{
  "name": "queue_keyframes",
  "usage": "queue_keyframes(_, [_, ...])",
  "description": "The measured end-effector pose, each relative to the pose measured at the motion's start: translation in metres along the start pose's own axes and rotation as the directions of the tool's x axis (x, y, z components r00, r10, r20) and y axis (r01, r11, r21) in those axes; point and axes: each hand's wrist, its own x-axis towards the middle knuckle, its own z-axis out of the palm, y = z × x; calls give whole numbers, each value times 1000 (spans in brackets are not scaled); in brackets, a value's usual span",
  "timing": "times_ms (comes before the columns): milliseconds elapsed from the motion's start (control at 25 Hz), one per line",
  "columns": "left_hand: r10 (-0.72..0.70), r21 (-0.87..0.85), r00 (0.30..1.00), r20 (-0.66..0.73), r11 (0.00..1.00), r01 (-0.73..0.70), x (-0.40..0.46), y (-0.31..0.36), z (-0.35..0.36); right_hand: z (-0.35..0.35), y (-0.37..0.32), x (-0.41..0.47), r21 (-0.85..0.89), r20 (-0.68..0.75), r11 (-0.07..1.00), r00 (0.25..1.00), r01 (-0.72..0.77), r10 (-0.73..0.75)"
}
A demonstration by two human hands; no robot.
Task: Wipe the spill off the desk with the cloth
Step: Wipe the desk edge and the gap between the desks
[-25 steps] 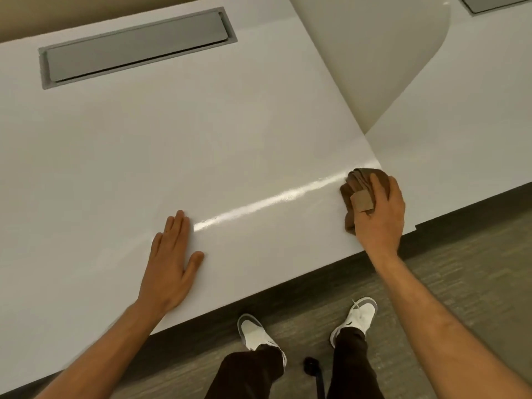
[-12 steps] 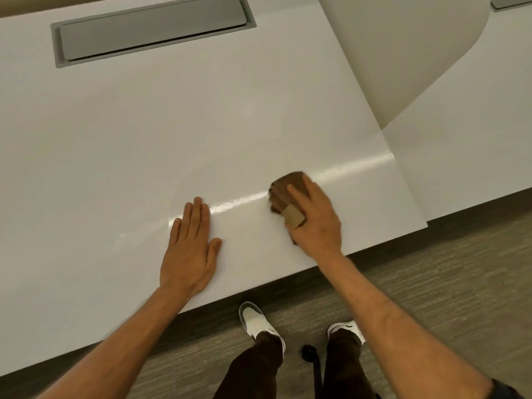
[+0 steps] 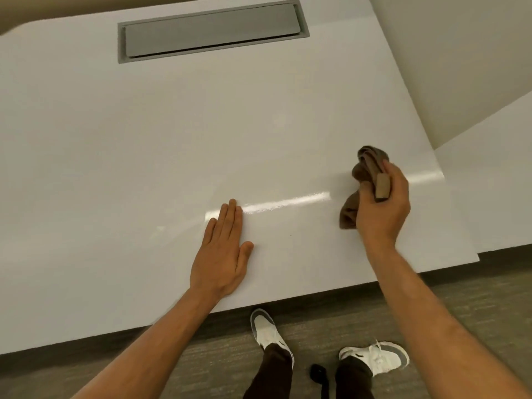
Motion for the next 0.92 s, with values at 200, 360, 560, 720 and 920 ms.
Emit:
queue_keyframes(200, [-6, -140, 998, -68, 990, -4, -4, -2, -2, 74, -21, 39, -346, 140, 927, 985, 145, -102])
queue_keyframes(360, [-17, -229, 992, -127, 973, -12, -3, -8, 1, 128, -43, -18, -165, 487, 877, 811, 451, -325])
queue_keyframes(560, [-146, -612, 968, -206, 791, -11, -8, -10, 0, 115, -35, -99, 117, 763, 803, 464, 585, -449])
queue_keyframes(720, [-216, -679, 971, -101, 729, 92, -9, -13, -8, 86, -34, -129, 211, 860, 776, 264, 595, -436])
queue_keyframes(920, [-138, -448, 988, 65, 881, 153, -29, -22, -15, 30, -25, -149, 114, 957, 765, 137, 634, -257])
